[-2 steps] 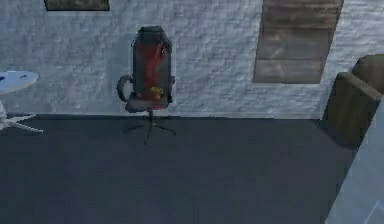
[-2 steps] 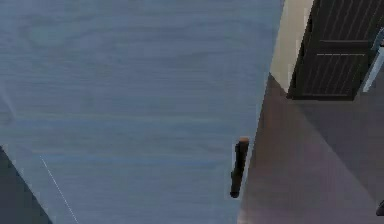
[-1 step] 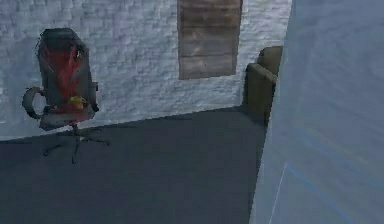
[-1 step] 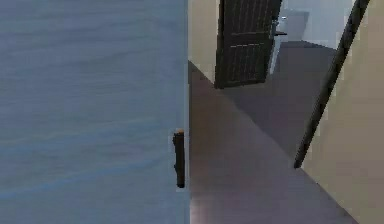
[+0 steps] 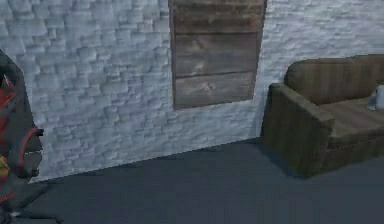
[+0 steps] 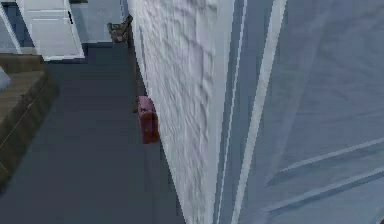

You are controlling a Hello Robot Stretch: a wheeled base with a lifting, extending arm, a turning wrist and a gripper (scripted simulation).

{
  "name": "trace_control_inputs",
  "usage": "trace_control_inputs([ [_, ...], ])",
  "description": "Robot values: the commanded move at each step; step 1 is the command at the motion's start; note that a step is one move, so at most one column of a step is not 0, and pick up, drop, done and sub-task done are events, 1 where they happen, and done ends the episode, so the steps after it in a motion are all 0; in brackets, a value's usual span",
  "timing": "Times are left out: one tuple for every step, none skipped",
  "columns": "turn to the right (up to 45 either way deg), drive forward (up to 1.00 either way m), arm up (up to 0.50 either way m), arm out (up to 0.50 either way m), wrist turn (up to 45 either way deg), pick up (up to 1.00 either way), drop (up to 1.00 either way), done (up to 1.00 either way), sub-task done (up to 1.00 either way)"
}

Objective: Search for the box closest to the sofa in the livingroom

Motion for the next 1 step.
trace_control_inputs([
  [0.0,0.3,0.0,0.0,0.0,0.0,0.0,0.0,0.0],
])
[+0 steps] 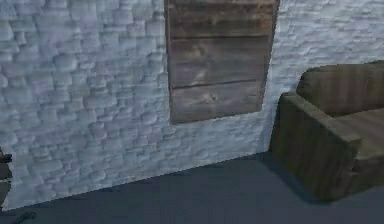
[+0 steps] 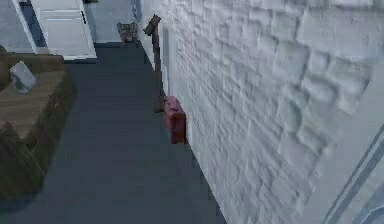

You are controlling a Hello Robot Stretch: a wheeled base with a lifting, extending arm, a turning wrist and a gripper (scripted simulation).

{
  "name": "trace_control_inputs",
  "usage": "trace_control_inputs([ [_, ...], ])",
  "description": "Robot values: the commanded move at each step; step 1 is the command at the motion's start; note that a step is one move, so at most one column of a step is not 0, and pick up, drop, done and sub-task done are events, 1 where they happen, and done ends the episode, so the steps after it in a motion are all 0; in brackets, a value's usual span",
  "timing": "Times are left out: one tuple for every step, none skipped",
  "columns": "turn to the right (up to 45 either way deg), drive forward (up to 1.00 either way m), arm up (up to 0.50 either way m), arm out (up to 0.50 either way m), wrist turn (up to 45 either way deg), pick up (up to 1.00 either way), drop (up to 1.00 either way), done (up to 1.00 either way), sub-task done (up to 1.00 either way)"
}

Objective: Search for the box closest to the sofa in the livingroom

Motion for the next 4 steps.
trace_control_inputs([
  [45.0,0.0,0.0,0.0,0.0,0.0,0.0,0.0,0.0],
  [18.0,0.0,0.0,0.0,0.0,0.0,0.0,0.0,0.0],
  [0.0,1.0,0.0,0.0,0.0,0.0,0.0,0.0,0.0],
  [9.0,0.0,0.0,0.0,0.0,0.0,0.0,0.0,0.0],
])
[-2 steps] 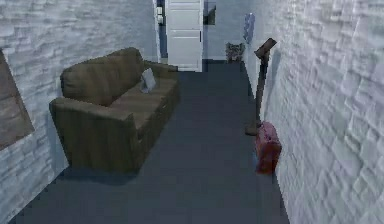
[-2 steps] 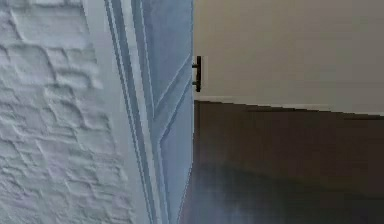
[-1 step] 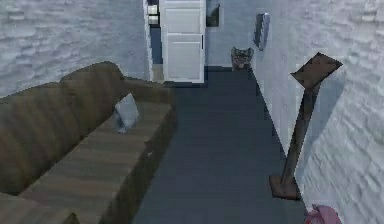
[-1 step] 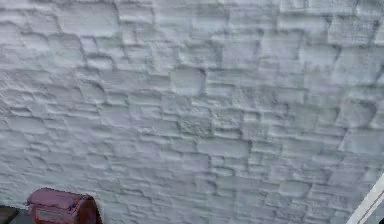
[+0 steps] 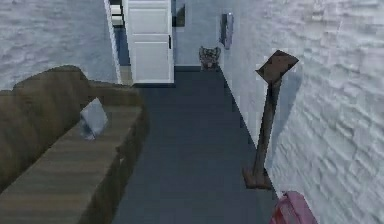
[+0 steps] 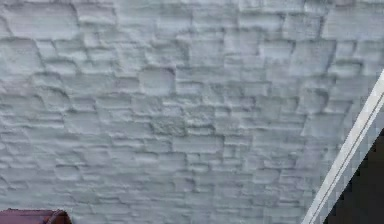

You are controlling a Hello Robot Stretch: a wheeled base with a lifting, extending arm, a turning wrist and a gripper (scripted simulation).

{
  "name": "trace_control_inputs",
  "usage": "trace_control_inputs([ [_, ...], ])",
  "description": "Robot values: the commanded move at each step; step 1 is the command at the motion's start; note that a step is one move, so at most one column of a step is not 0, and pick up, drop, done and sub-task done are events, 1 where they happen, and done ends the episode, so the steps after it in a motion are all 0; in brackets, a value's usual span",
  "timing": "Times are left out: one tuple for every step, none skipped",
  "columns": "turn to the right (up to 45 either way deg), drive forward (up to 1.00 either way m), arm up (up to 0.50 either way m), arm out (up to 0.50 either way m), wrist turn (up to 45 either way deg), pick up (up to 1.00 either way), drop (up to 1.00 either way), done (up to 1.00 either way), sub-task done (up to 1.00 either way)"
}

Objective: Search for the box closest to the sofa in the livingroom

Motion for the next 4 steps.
trace_control_inputs([
  [0.0,1.0,0.0,0.0,0.0,0.0,0.0,0.0,0.0],
  [0.0,1.0,0.0,0.0,0.0,0.0,0.0,0.0,0.0],
  [0.0,1.0,0.0,0.0,0.0,0.0,0.0,0.0,0.0],
  [3.0,0.0,0.0,0.0,0.0,0.0,0.0,0.0,0.0],
])
